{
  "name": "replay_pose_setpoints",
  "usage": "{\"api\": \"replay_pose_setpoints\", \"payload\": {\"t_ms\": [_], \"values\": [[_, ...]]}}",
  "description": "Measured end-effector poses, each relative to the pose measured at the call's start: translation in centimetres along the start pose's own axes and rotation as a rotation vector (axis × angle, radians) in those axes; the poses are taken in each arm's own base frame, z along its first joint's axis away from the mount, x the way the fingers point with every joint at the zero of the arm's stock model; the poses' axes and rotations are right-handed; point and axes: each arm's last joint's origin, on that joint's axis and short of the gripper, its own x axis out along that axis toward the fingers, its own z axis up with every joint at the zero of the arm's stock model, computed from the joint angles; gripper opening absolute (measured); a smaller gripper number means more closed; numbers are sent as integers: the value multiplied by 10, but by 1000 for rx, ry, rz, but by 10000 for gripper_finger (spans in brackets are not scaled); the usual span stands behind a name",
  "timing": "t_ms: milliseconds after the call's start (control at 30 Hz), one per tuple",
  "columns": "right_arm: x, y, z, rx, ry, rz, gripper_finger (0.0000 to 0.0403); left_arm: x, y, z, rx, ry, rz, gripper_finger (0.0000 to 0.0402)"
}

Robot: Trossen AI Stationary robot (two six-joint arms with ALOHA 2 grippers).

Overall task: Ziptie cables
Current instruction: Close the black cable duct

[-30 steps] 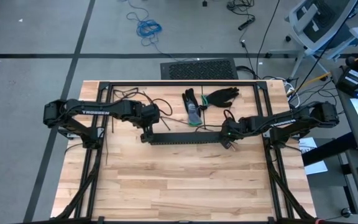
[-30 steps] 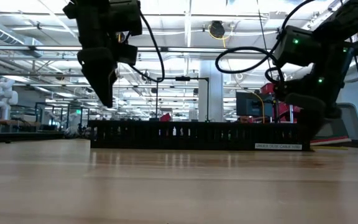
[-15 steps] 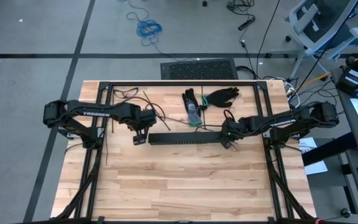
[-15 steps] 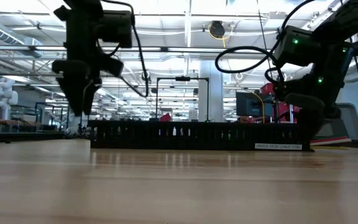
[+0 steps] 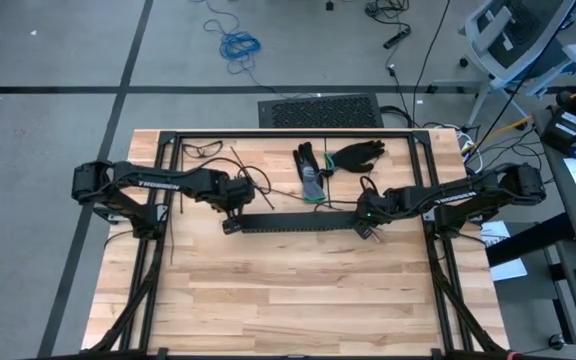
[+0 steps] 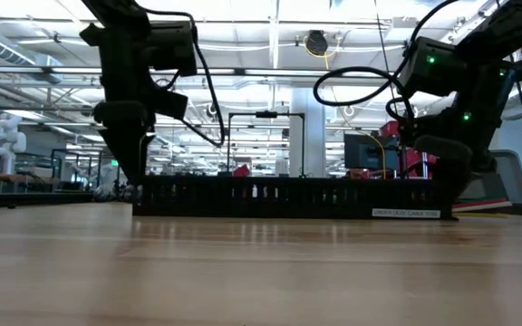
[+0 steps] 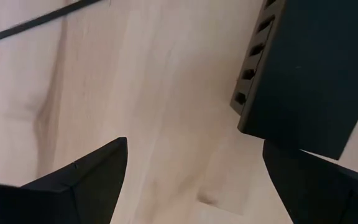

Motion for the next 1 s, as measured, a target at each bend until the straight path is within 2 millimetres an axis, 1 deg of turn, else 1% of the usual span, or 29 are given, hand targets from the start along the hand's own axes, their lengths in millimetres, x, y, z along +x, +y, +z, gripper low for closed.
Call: {"api": "replay_pose_setpoints", "payload": {"t_ms": [367, 1000], "values": [[0, -1, -1, 26, 0, -12, 0, 4, -1, 6, 4, -41, -3, 363], [0, -1, 0, 107, -7, -6, 0, 6, -1, 8, 3, -55, 15, 363]]}}
